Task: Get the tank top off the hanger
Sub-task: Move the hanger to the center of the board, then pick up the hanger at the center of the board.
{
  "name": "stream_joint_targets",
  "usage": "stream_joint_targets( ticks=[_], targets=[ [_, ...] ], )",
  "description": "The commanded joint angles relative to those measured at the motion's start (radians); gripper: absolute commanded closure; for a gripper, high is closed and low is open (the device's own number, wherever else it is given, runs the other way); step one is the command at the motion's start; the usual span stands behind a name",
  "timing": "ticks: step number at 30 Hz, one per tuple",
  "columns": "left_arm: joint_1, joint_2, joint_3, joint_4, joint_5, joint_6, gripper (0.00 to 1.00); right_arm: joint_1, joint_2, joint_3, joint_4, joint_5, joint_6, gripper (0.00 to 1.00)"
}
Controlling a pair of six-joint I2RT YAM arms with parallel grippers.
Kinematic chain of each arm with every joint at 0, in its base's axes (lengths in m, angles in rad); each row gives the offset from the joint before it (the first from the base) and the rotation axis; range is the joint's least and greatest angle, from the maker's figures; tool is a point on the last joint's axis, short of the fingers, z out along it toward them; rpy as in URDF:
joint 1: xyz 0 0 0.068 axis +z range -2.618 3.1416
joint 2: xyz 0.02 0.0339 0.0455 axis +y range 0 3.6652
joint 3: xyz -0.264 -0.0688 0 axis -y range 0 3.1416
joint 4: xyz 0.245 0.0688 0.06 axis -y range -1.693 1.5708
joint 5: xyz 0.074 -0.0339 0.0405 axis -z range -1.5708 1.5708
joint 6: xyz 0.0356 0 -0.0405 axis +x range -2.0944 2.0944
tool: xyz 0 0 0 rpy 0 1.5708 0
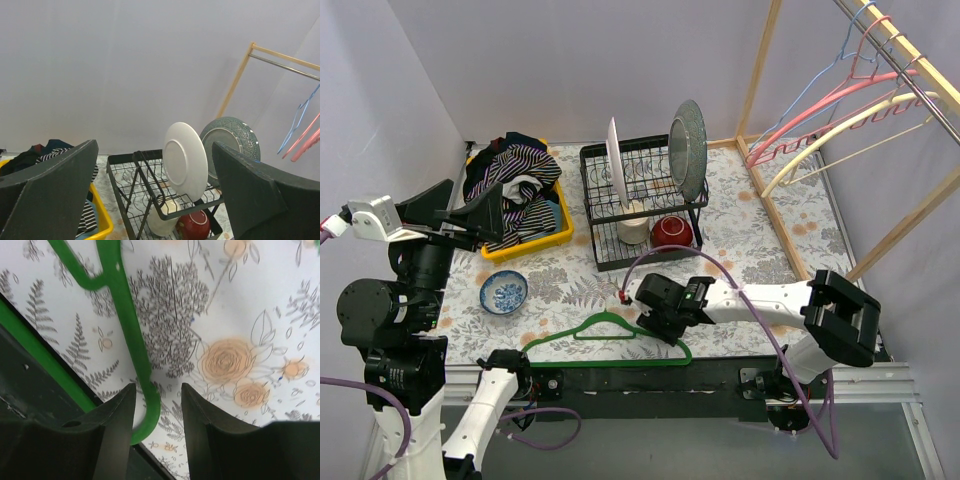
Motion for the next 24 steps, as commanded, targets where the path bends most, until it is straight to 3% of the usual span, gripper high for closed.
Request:
stream_joint_targets(
  ticks=[1, 12, 24],
  targets=[
    [-0.001, 0.013, 0.007, -0.006, -0.009, 0.014, 0.02, -0.01, -0.05, -0.044, -0.032, -0.026, 0.07, 0.5],
    [-0.002, 0.004, 0.001, -0.009, -0.008, 0.011, 0.02, -0.074, -0.063, -0.158, 0.055, -0.071, 0.119, 0.57],
    [-0.002, 0.002, -0.021, -0.002, -0.023, 0.003, 0.02, -0.027, -0.119, -0.098, -0.098, 0.053, 0.202, 0.62]
  ],
)
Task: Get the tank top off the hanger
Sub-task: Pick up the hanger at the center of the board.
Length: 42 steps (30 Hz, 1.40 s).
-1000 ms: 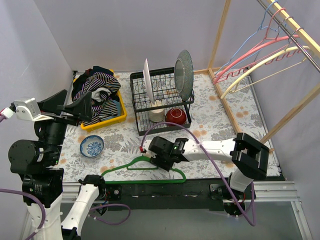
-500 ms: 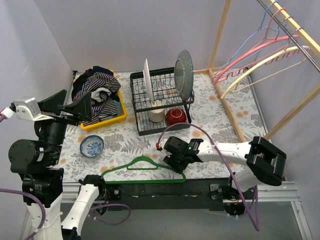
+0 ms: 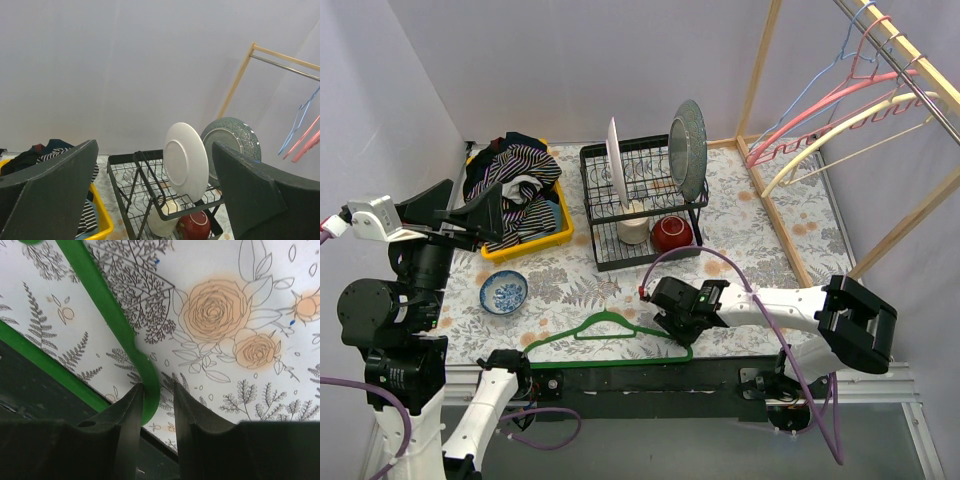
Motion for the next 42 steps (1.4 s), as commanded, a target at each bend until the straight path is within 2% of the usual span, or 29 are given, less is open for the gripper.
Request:
stream_joint_targets(
  ticks=[1, 7, 12, 14, 17, 21, 30, 37, 42],
  targets=[
    [-0.002, 0.002, -0.034, -0.001, -0.02, 0.002, 0.02, 0.024, -0.024, 0.024, -0.08, 0.052, 0.045, 0.63],
    [-0.001, -0.007, -0.198, -0.019, 0.011, -0.065, 0.02, 0.05, 0.006, 0.023, -0.075, 0.051, 0.049, 0.65],
    [-0.002, -0.01, -0.261, -0.079, -0.047, -0.146, 0.02, 0.061, 0.003, 0.017, -0.066, 0.017, 0.065, 0.78],
    [-0.001, -0.014, -0.307, -0.102, -0.124, -0.289, 0.02, 0.061, -0.004, 0.02, -0.069, 0.014, 0.065, 0.86],
    [-0.001, -0.031, -0.376, -0.142, -0.1, -0.412, 0.02, 0.059, -0.03, 0.046, -0.098, 0.043, 0.062, 0.99],
    [-0.002, -0.056, -0.429, -0.142, 0.05, -0.389, 0.02, 0.061, -0.087, 0.092, -0.132, 0.084, 0.043, 0.99],
    [-0.01, -0.108, -0.597, -0.148, 0.183, -0.452, 0.02, 0.059, -0.161, 0.176, -0.182, 0.137, -0.027, 0.99],
    [-0.011, -0.093, -0.643, -0.088, 0.344, -0.357, 0.02, 0.059, -0.219, 0.247, -0.222, 0.226, -0.049, 0.99],
    [-0.011, -0.027, -0.729, -0.004, 0.48, -0.361, 0.02, 0.059, -0.267, 0.302, -0.233, 0.275, -0.082, 0.99]
  ],
)
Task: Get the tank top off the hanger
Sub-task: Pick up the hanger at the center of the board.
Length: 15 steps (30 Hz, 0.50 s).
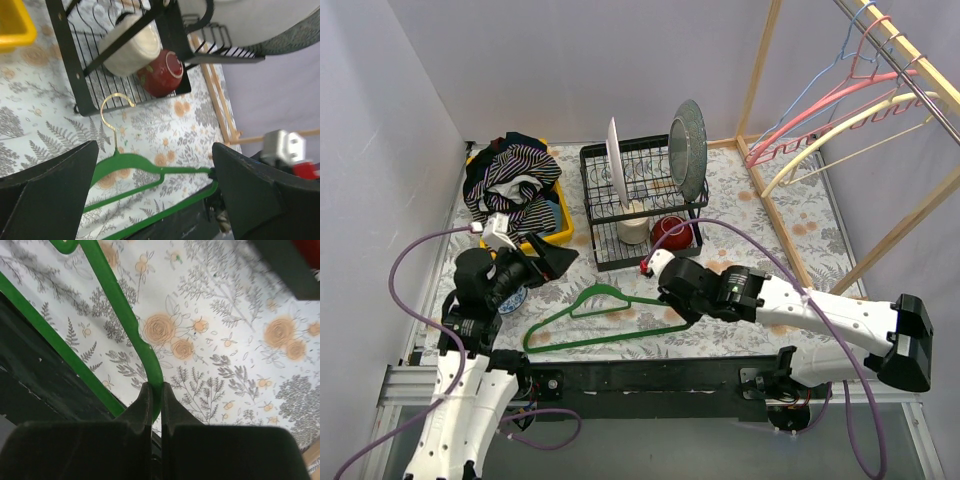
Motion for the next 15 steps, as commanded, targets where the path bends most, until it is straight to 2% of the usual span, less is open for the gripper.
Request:
stream_joint_targets(
  ticks=[1, 11, 15],
  targets=[
    [-0.004, 0.082, -0.066, 0.074, 0.161, 0.017, 0.02, 0.005, -0.063, 0.093, -0.001, 0.072, -0.038, 0.99],
    [-0.004, 0.16, -0.158, 0.269, 0.221, 0.005, 0.02, 0.005, -0.131, 0.078, 0.025, 0.095, -0.092, 0.99],
    [-0.005, 0.23, -0.218, 0.393, 0.307, -0.058, 0.02, 0.005, -0.149, 0.075, 0.039, 0.094, -0.101, 0.99]
  ],
)
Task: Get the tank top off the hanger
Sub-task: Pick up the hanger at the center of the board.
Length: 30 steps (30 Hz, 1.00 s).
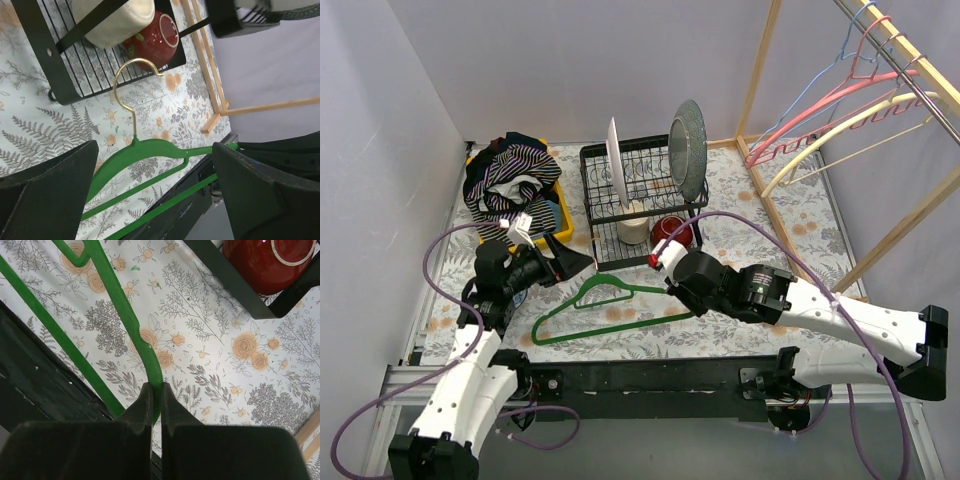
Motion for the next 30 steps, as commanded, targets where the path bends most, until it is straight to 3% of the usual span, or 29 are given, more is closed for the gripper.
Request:
stream_joint_targets(
  ticks=[1, 8, 15, 19, 22, 28, 30],
  targets=[
    [-0.005, 0.069, -0.073, 0.163, 0.095, -0.06, 0.03, 0.005, -0.043, 0.018, 0.054, 0.014, -0.021, 0.99],
    [-0.034, 0.095, -0.073, 0.304, 0.047, -0.072, 0.14, 0.005, -0.062, 0.024, 0.071, -0.001, -0.03, 0.99],
    [-0.104, 0.21, -0.082, 0.343, 0.04, -0.063, 0.46, 0.005, -0.074, 0.03, 0.063, -0.004, -0.036, 0.99],
    [-0.138, 0.222, -0.052, 0.343, -0.006, -0.059, 0.48, 0.006, -0.077, 0.044, 0.057, -0.006, -0.041, 0.99],
    [-0.153, 0.241, -0.035, 0.327, -0.039, -0.042, 0.41, 0.006, -0.08, 0.049, 0.058, -0.009, -0.046, 0.99],
    [-0.161, 0.251, -0.026, 0.324, -0.022, -0.048, 0.68, 0.008, -0.089, 0.052, 0.063, -0.013, -0.046, 0.99],
    [-0.161, 0.233, -0.016, 0.309, -0.023, -0.049, 0.86, 0.008, -0.092, 0.052, 0.061, -0.016, -0.049, 0.99]
  ],
)
